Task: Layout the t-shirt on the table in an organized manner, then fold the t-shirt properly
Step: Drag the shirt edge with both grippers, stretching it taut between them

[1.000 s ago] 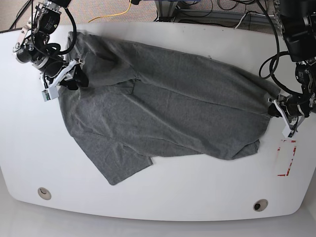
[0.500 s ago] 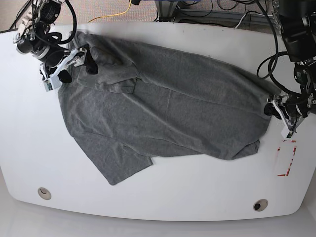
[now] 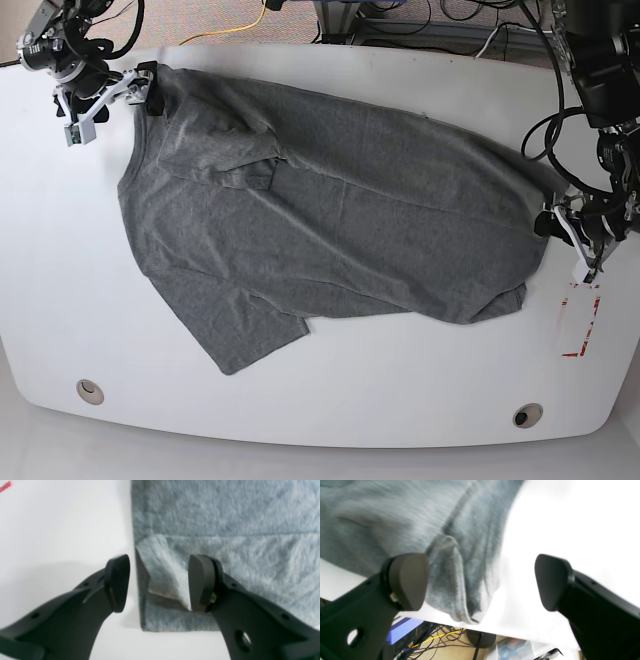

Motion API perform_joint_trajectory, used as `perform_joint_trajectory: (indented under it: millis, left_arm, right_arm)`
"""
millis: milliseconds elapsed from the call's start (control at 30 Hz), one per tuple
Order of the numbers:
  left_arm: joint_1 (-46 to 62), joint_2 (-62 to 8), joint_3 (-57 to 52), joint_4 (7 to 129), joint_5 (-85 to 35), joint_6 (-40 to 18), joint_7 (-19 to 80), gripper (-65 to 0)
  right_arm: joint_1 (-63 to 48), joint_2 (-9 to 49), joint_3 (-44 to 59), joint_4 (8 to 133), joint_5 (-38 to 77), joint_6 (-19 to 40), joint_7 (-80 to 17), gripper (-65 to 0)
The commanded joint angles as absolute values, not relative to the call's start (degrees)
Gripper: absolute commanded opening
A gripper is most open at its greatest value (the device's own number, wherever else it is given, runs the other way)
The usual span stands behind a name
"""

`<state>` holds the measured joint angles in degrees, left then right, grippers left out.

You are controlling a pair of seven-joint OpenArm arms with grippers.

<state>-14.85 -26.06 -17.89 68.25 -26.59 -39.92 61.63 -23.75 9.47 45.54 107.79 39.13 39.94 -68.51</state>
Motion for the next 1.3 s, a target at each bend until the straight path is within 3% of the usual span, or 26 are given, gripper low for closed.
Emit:
perform_joint_trajectory:
  millis: [0,533,633,900,1000,1267]
  left_arm:
    - [-16.7,-27.4,-19.6,69.4,-27.4,-40.0,60.7,-30.0]
    - [-17.3,-27.4,-25.8,77.1,-27.4,-40.0,60.7,-30.3]
    - [-17.3,-27.4,-25.8,77.1,-27.4,-40.0,60.7,-30.4]
    - [-15.2,-27.4,-27.6,77.1,-27.1,-40.0,60.6,-30.4]
    - [-14.1,-27.4,-27.5,76.4,-27.1,-40.0,60.6,-30.1]
    - [-12.3,-27.4,-27.5,71.5,-27.1,-40.0,60.6,-30.0]
  right_arm:
    - [-23.7,9.9,46.0,107.5,38.9,40.0,-67.3,0.0]
    - [-23.6,9.6,45.0,99.0,37.8,40.0,-67.4,-2.2]
    - [-23.6,8.6,43.5,99.1,37.8,40.0,-67.4,-11.1]
    - [-23.4,6.5,43.1,99.3,37.6,40.0,-67.5,-44.2]
    - [-23.3,6.3,43.1,99.3,37.5,40.0,-67.5,-52.8]
    - [-23.3,6.5,42.3,99.3,37.7,40.0,-67.5,-55.6]
